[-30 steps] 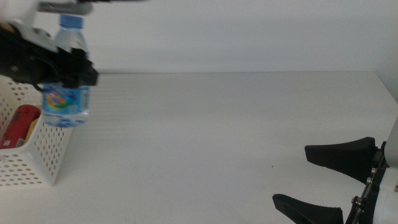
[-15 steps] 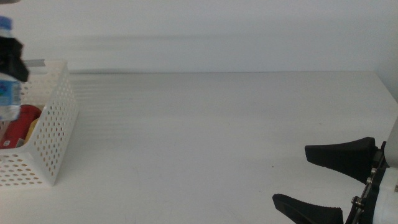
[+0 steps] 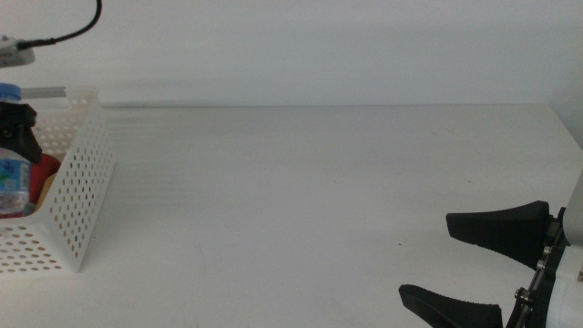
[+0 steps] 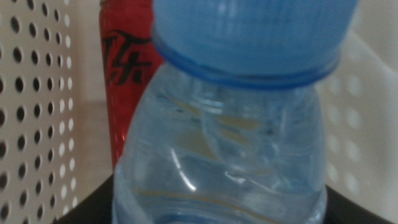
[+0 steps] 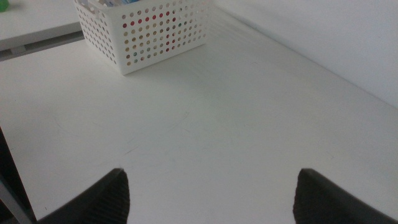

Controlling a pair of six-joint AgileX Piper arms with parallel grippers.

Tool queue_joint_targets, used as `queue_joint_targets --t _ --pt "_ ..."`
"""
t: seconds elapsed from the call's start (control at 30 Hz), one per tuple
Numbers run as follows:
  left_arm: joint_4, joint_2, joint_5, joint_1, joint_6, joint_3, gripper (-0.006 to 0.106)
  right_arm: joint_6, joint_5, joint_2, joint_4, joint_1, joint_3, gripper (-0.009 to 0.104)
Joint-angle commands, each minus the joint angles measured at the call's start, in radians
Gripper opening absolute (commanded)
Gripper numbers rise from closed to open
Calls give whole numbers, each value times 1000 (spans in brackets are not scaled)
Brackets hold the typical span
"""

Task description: Use arms to grab the bottles and put them into the dustbin to the left of the table.

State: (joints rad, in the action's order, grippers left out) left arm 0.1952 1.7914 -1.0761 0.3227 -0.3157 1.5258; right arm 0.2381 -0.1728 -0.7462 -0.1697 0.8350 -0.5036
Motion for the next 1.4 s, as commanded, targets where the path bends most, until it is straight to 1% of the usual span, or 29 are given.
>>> queue_joint_targets --t 0.0,0.1,0.17,0.23,0.3,0.4,0.5,0.57,0.63,0.73,0.87,1.0,1.03,1.13,1.27,1.37 --pt "33 -35 65 0 -2 43 -5 9 70 6 0 0 -25 70" --pt "43 -13 67 0 -2 43 -2 9 70 6 0 0 -25 70" --pt "47 0 70 0 -2 43 3 9 70 6 0 0 -25 70" --pt "51 12 77 -1 -2 43 10 9 70 6 0 0 -25 70" --pt "56 17 87 -1 -2 43 20 9 70 6 0 0 -25 70" --pt "56 23 98 -1 -4 43 44 9 70 6 0 0 -25 70" --pt "58 27 93 -1 -24 43 71 9 70 6 0 0 -25 70" --pt "76 27 78 -1 -35 44 90 9 70 6 0 0 -25 70" --pt "98 24 42 -1 -36 52 90 9 70 6 0 0 -25 70" --pt "100 10 -15 -1 -37 83 90 9 70 6 0 0 -25 70" --pt "121 -60 -28 -1 -30 88 90 9 70 6 0 0 -25 70" --pt "202 -164 -29 -21 -26 57 90 9 70 6 0 0 -25 70" --pt "225 -194 -26 -37 -29 40 90 9 70 6 0 0 -25 70" --pt "247 -281 61 -100 4 -21 90 9 70 6 0 0 -25 70" --pt "250 -394 152 -193 0 -106 89 9 70 6 0 0 -25 70" --pt "250 -452 197 -275 -4 -127 89 9 70 6 0 0 -25 70"
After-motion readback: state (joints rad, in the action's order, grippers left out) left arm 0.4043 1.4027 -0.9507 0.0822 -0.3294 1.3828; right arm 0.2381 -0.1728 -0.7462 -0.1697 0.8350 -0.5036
